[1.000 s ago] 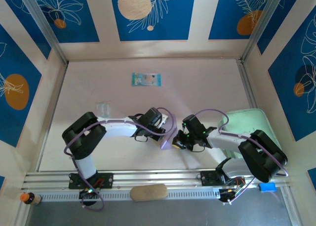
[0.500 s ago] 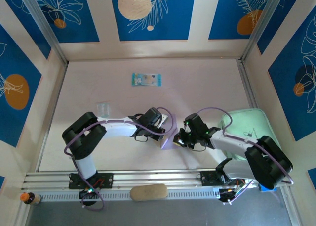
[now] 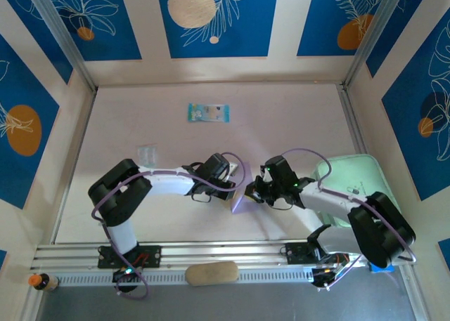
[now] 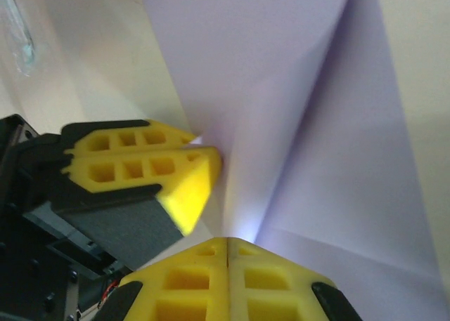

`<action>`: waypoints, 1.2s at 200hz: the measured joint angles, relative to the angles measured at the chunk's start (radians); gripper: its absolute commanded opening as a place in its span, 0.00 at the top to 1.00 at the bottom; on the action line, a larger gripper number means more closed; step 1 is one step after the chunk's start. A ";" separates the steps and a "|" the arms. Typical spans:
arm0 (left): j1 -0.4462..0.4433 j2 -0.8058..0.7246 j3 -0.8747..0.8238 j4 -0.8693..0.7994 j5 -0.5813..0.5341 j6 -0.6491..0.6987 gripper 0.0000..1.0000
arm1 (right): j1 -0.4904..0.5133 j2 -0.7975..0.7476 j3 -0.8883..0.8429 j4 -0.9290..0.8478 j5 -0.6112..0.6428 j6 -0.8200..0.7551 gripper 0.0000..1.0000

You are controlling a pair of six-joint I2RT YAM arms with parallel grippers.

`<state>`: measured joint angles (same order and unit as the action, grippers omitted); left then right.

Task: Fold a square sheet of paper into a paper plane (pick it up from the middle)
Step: Fold the triangle a second time at the center of the table.

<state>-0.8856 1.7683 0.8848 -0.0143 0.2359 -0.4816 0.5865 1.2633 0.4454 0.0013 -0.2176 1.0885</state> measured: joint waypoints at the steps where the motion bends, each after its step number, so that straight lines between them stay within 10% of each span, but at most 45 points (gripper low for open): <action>1: 0.000 0.000 0.000 0.000 0.000 -0.001 1.00 | 0.000 0.002 0.001 0.002 0.000 0.000 0.99; 240: 0.000 0.000 0.001 -0.005 -0.001 -0.006 1.00 | -0.020 0.139 0.000 0.111 -0.014 0.011 0.99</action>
<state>-0.8852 1.7687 0.8856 -0.0189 0.2352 -0.4881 0.5667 1.4021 0.4458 0.1120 -0.2317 1.0996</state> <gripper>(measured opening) 0.041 0.042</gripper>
